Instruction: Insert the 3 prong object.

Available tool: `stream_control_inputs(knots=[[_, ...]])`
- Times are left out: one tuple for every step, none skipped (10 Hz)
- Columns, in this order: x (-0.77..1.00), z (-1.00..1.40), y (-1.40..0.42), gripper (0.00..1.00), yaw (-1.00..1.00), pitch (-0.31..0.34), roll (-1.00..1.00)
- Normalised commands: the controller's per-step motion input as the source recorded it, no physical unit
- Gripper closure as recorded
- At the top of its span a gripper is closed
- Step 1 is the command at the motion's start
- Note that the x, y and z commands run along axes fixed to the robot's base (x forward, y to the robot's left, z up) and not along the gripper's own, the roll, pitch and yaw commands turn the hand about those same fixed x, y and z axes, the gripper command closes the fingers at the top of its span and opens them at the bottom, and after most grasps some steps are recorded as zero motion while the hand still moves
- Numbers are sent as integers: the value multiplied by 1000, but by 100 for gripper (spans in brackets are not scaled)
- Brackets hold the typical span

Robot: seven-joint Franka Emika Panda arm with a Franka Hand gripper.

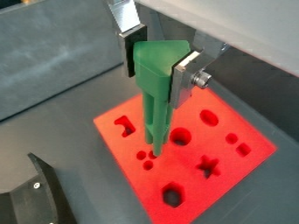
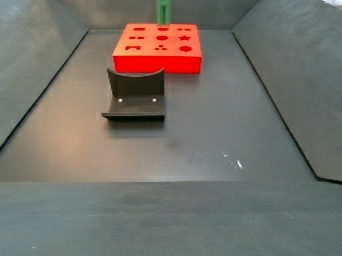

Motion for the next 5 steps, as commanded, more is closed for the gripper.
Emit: stream_control_inputs(knots=[[551, -329, 223, 100, -426, 171, 0], [331, -306, 46, 100, -174, 224, 19], [374, -280, 0, 100, -17, 164, 0], [317, -129, -94, 100, 140, 116, 0], [200, -157, -20, 100, 466, 27, 0]])
